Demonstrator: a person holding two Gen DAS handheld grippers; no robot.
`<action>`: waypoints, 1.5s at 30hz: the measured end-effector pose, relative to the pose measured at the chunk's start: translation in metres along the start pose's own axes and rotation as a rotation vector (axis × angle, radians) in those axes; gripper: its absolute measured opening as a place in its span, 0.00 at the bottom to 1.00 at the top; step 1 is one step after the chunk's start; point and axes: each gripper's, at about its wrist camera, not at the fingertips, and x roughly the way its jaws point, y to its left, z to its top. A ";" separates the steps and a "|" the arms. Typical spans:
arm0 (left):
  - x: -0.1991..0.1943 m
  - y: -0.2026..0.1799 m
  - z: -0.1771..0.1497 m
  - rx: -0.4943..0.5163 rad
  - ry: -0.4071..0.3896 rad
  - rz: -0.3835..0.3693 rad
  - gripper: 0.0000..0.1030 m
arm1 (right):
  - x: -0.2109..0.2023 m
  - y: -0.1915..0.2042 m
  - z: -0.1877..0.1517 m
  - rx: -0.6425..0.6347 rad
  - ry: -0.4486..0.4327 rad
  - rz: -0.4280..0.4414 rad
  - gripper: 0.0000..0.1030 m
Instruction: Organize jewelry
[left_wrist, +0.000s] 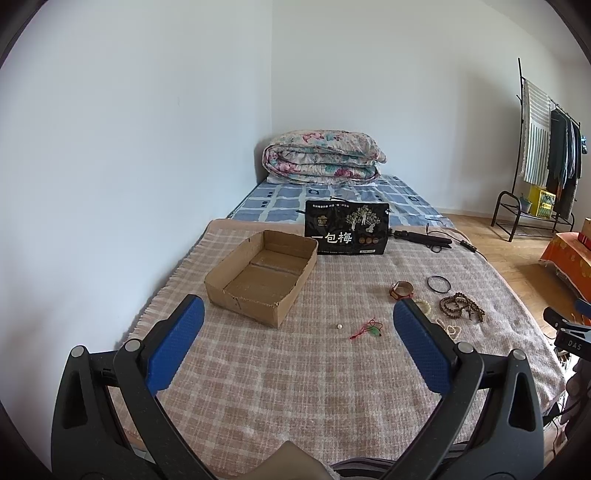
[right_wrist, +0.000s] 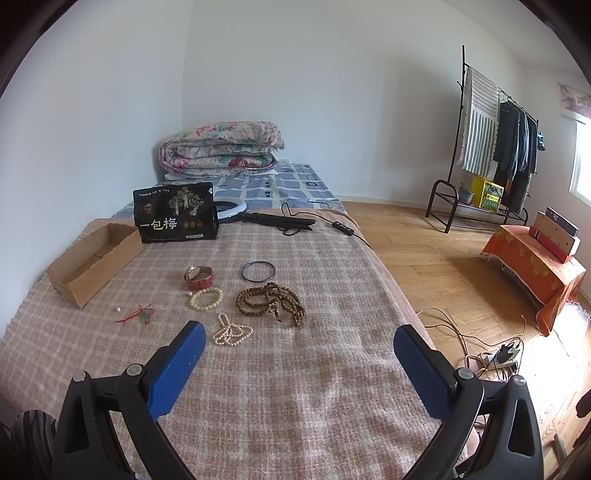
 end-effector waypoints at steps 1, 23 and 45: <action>-0.001 0.000 0.001 0.000 0.000 0.001 1.00 | 0.000 0.000 -0.001 -0.001 0.000 -0.002 1.00; 0.000 0.001 -0.003 -0.002 -0.002 -0.001 1.00 | 0.002 0.001 -0.002 0.008 0.005 0.005 1.00; 0.000 0.001 -0.005 -0.001 0.001 0.000 1.00 | 0.009 0.002 -0.006 0.015 0.015 0.009 1.00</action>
